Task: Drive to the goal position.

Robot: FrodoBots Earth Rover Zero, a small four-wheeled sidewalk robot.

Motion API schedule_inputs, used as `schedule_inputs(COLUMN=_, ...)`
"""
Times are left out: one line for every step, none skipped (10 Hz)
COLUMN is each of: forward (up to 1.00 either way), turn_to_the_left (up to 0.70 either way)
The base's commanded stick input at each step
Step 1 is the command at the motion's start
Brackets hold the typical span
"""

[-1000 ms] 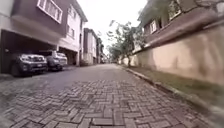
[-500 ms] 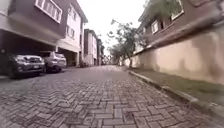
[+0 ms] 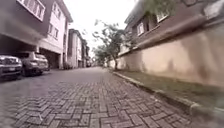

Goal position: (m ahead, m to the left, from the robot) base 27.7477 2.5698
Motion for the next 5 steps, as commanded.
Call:
schedule_inputs(forward=0.69, turn_to_the_left=0.03)
schedule_inputs(forward=0.69, turn_to_the_left=0.03)
schedule_inputs(forward=0.69, turn_to_the_left=0.03)
schedule_inputs(forward=0.69, turn_to_the_left=0.03)
schedule_inputs(forward=0.69, turn_to_the_left=0.03)
